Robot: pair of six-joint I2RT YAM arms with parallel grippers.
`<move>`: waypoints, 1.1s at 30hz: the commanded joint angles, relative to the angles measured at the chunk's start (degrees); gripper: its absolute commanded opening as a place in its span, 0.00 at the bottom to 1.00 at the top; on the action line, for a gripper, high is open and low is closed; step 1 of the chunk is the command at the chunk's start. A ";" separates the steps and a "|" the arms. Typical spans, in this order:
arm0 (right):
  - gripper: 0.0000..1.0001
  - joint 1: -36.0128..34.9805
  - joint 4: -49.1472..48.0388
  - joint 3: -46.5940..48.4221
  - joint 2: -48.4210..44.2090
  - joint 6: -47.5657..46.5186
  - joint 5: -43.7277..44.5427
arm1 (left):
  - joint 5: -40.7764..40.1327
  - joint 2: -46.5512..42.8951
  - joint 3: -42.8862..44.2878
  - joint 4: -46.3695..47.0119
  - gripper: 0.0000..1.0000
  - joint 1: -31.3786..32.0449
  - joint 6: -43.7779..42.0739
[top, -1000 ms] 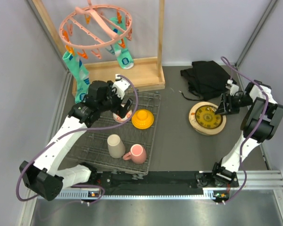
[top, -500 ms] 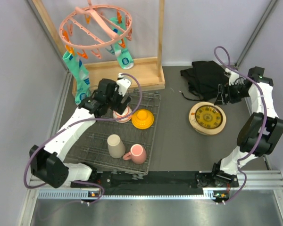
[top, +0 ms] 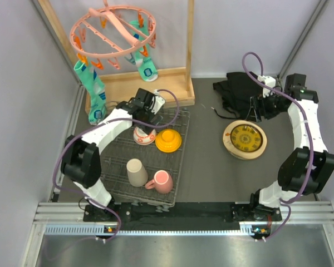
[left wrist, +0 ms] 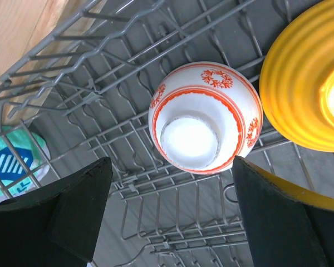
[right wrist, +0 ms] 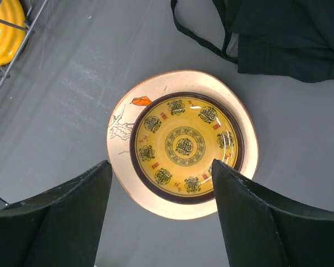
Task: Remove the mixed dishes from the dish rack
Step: Pick up the bowl from the dish rack.
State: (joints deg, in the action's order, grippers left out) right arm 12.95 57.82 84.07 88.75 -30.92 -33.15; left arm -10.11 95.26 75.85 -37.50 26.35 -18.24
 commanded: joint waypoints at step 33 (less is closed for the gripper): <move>0.72 -0.21 -3.51 -4.09 -3.06 -0.37 -2.98 | 15.03 10.47 10.45 -9.53 0.85 -5.87 -1.54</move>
State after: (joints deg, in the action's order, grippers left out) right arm 12.88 55.35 80.88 86.76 -30.83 -34.52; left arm 3.75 104.68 83.64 -46.81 20.51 -19.27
